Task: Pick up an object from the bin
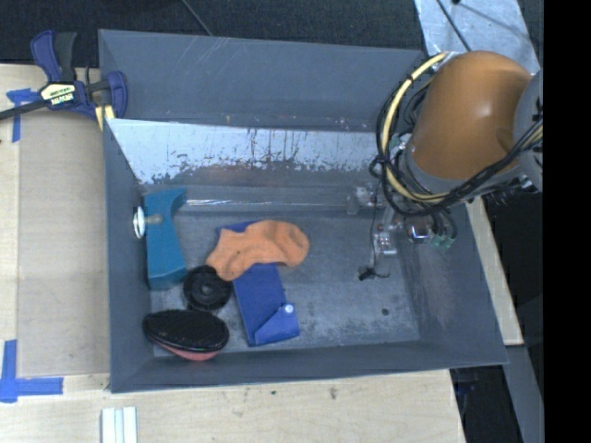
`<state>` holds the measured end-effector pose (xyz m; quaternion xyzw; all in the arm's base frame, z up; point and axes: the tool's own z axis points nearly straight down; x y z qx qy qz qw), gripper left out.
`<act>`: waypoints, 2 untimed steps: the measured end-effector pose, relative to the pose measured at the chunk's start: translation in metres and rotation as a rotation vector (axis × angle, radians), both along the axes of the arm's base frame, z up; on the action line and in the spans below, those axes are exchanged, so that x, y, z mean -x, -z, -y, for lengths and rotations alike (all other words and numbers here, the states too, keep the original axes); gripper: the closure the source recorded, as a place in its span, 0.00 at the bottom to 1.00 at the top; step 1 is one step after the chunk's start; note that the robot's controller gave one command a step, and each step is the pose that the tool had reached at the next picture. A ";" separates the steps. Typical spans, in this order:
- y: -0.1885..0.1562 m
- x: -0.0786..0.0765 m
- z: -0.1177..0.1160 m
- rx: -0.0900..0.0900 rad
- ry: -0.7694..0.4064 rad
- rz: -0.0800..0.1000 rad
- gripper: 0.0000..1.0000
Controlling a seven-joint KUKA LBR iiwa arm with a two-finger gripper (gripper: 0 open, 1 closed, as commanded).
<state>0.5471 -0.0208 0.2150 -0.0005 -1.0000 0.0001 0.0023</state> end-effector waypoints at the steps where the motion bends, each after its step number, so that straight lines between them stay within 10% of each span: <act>1: -0.005 -0.001 0.000 0.000 0.000 0.008 0.00; 2: 0.068 -0.014 -0.034 0.000 -0.025 0.013 0.00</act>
Offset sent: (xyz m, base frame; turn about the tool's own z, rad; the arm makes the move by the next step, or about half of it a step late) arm 0.0232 0.0695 -0.1450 -0.0497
